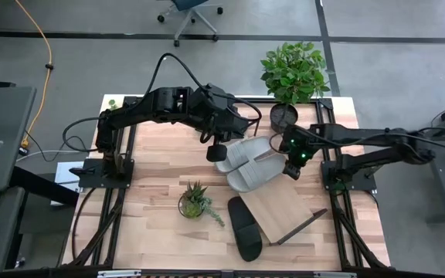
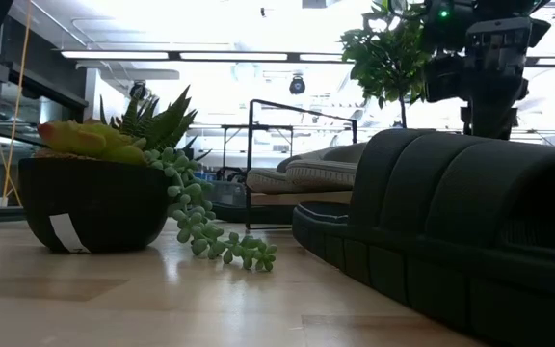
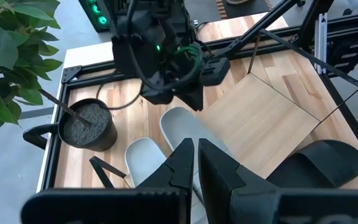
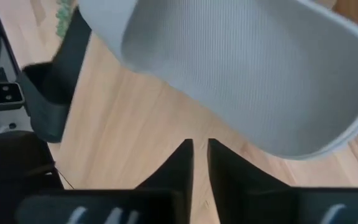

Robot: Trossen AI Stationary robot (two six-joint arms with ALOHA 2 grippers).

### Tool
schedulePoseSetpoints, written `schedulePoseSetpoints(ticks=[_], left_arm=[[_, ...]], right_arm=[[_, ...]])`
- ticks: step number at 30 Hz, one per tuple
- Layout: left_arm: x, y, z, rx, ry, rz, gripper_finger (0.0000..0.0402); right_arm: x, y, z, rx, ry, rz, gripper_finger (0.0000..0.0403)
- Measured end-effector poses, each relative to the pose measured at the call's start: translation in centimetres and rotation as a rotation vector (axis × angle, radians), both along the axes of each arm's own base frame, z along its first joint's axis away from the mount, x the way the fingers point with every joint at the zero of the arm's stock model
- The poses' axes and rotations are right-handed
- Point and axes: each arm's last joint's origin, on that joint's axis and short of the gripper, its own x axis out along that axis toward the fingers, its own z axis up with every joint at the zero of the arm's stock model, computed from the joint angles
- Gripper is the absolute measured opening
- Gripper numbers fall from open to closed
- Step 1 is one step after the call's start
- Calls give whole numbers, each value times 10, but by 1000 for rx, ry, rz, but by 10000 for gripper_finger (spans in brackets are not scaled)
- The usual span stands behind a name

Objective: Pick and place slides into the shelf
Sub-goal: Put the gray slide on the shelf

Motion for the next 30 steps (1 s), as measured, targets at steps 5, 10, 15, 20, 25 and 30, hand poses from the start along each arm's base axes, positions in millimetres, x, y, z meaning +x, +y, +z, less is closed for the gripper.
schedulePoseSetpoints(ticks=[5,10,15,20,25,30], left_arm=[[0,0,0,-1,0,0,14],[0,0,0,-2,1,1,14],[0,0,0,-2,2,1,14],[0,0,0,-2,5,1,14],[-1,0,-1,-4,13,1,14],[-1,0,-2,-9,22,5,14]], right_arm=[[4,3,-6,7,29,30,2],[8,6,-9,14,44,49,2],[12,7,-15,4,71,50,0],[16,6,-20,-3,98,50,0],[17,4,-24,-57,120,46,0],[18,2,-24,-116,119,25,0]])
